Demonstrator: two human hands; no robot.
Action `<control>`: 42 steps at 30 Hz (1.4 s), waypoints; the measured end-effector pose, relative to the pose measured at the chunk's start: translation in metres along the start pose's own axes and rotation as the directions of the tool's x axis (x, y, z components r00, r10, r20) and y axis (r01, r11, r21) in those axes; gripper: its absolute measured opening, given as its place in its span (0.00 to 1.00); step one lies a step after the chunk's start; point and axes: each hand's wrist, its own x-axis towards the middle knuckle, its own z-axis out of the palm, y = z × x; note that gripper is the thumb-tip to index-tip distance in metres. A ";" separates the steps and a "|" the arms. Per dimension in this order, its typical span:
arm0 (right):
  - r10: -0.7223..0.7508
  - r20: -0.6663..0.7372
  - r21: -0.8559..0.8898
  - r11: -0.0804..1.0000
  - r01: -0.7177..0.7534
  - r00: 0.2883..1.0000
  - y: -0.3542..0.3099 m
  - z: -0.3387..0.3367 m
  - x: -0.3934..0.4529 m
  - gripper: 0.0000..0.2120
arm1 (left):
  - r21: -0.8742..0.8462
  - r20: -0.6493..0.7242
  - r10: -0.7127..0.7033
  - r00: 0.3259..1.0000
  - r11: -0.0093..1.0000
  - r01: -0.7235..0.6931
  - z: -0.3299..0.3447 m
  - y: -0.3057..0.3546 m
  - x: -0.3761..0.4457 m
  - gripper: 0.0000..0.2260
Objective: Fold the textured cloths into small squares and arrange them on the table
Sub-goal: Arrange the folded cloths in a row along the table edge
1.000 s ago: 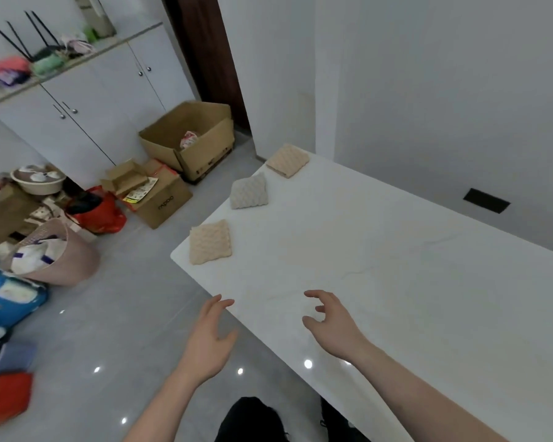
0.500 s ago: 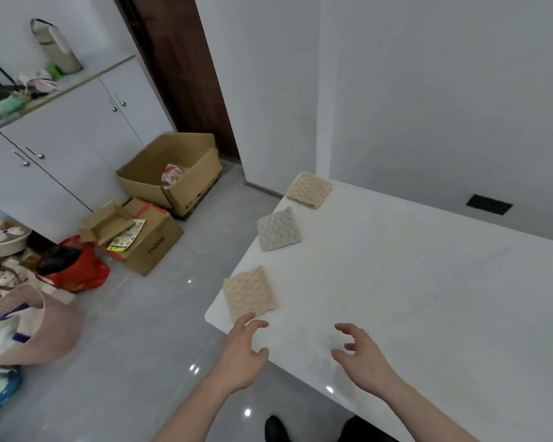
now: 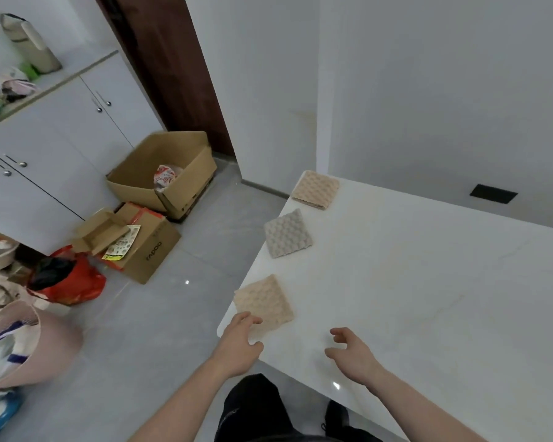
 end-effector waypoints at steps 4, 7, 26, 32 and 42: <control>0.026 -0.031 0.023 0.999 -0.025 0.999 -0.015 0.023 0.017 0.25 | 0.014 0.034 0.005 0.999 1.000 -0.005 -0.021 -0.018 0.034 0.25; 0.095 -0.069 0.094 0.992 -0.088 0.993 -0.025 0.046 0.031 0.24 | 0.060 0.083 0.021 0.996 0.998 -0.026 -0.039 -0.031 0.069 0.26; 0.434 -0.149 0.623 0.739 -0.256 0.889 -0.070 0.155 0.092 0.24 | 0.069 0.326 0.015 0.945 0.997 -0.040 -0.065 -0.058 0.180 0.33; 0.464 -0.220 0.660 0.719 -0.220 0.858 -0.072 0.166 0.107 0.27 | -0.043 0.391 -0.056 0.918 0.996 0.079 -0.060 -0.064 0.173 0.12; 0.362 -0.337 0.427 0.882 -0.201 0.869 -0.087 0.174 0.097 0.17 | -0.147 0.470 -0.115 0.875 0.968 0.206 -0.055 -0.101 0.135 0.02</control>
